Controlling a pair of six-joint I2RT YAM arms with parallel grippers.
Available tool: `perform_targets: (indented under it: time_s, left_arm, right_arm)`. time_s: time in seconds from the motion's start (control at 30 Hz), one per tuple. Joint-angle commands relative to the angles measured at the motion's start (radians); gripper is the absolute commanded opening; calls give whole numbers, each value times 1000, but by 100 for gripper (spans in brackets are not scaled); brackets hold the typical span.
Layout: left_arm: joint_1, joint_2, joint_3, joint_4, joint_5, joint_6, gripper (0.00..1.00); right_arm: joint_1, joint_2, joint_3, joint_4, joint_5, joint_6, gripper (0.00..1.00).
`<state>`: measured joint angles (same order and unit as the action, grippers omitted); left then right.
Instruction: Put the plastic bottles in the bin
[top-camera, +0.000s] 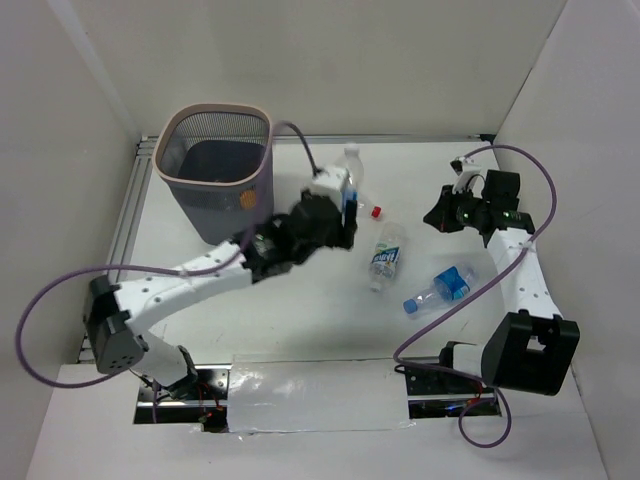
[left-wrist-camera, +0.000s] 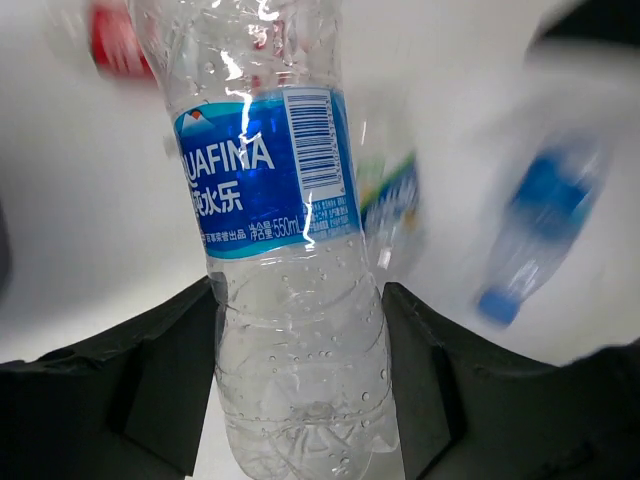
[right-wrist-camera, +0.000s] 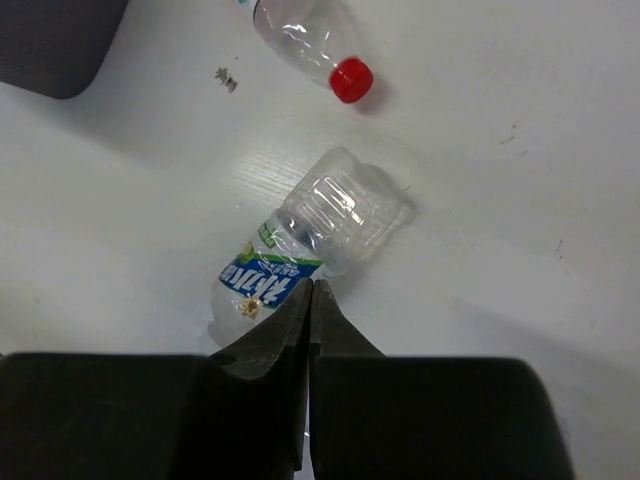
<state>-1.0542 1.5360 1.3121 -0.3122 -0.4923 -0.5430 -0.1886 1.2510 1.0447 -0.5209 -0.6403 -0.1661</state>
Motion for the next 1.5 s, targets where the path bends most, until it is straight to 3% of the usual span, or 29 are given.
perform_targets:
  time_s: [0.0, 0.03, 0.17, 0.2, 0.27, 0.37, 0.47, 0.5, 0.6, 0.63, 0.67, 0.77, 0.8, 1.0, 1.17, 1.3, 1.47]
  left_arm:
    - [123, -123, 143, 85, 29, 132, 0]
    - [176, -132, 188, 85, 38, 132, 0]
    - [305, -152, 286, 104, 51, 155, 2]
    - [331, -152, 297, 104, 51, 164, 2]
    - [406, -152, 309, 113, 9, 164, 8]
    - [489, -143, 291, 90, -18, 154, 8]
    - [592, -132, 271, 62, -69, 132, 14]
    - [611, -123, 271, 62, -78, 132, 20]
    - [689, -123, 259, 62, -78, 123, 37]
    - [704, -100, 259, 50, -65, 123, 46]
    - [721, -91, 272, 50, -65, 123, 66]
    - [770, -68, 299, 27, -19, 123, 88]
    - [770, -68, 311, 27, 10, 133, 99]
    - [731, -120, 322, 27, 96, 179, 100]
    - [544, -252, 259, 68, 191, 270, 100]
    - [389, -339, 121, 78, 299, 293, 100]
    - [152, -390, -69, 68, 216, 258, 100]
  right_arm:
    - [-8, 5, -35, -5, -18, 13, 3]
    - [-8, 5, -35, -5, -18, 13, 5]
    - [-8, 5, -58, -19, -18, -56, 31]
    - [-8, 5, -58, -30, -18, -56, 32]
    - [-8, 14, -49, -30, -30, -78, 47]
    - [3, 24, -38, -50, -53, -90, 73]
    - [44, 44, -19, -50, -53, -108, 97]
    - [57, 44, -18, -50, -53, -108, 100]
    - [107, 62, -18, -41, -12, -96, 100]
    - [123, 62, -18, -41, 19, -96, 100]
    - [138, 76, -18, -41, 37, -81, 100]
    - [175, 120, -28, -41, 68, -58, 100]
    - [187, 131, -28, -41, 68, -34, 100]
    - [213, 231, -28, 25, 149, 121, 100]
    - [278, 309, -18, 71, 295, 198, 100]
    - [323, 372, -18, 96, 307, 262, 100]
    - [342, 436, 17, 105, 336, 286, 100]
